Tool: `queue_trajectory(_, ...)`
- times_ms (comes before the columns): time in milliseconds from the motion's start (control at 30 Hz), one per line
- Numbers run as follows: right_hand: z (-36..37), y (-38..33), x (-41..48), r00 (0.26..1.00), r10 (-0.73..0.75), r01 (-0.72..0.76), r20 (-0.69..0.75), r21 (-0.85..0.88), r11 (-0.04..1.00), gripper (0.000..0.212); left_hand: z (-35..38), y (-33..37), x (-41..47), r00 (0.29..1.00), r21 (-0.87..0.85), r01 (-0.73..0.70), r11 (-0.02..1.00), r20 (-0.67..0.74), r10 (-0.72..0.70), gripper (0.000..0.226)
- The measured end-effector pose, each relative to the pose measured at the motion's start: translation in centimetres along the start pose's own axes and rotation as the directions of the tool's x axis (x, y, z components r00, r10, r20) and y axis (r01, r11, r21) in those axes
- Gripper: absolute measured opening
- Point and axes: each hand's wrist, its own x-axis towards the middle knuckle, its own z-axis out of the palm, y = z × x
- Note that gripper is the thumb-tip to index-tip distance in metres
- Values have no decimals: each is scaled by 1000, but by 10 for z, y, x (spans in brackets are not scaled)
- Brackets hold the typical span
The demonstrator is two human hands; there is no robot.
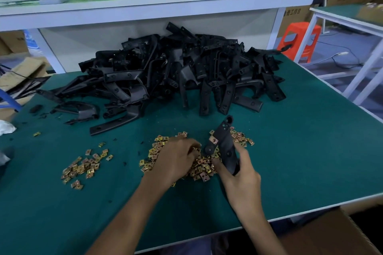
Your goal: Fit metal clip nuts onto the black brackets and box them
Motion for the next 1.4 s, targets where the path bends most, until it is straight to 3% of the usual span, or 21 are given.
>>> queue_trajectory(333,0,-1,-1,1000,-14,14,24,-4,1000,58,-7,2,19,996,89,-15,996,94,7,18)
queue_trajectory(733,0,-2,0,999,-24,25,29,-40,999,61,-10,-7,2,995,126,-67,990,81,58,14)
queue_trajectory(800,1,-2,-1,999,-32,33,30,-52,998,61,-10,-5,0,997,58,-61,996,57,58,10)
queue_trajectory(900,2,0,-1,999,-31,34,44,-71,997,64,-19,2,0,996,-230,69,971,-32,-78,11)
queue_trajectory(967,1,1,-1,998,-33,38,53,-96,995,66,-28,7,0,987,-446,123,886,-39,-157,6)
queue_trajectory(1100,2,0,-3,996,-68,75,56,-143,987,62,-44,18,-5,987,-691,94,717,-28,-156,16)
queue_trajectory(1200,3,0,-4,993,-96,107,68,-182,977,62,-51,25,-9,987,-801,123,586,37,-157,14)
queue_trajectory(1400,5,1,-5,992,-109,119,63,-196,973,65,-58,32,-10,979,-876,186,445,128,-159,14)
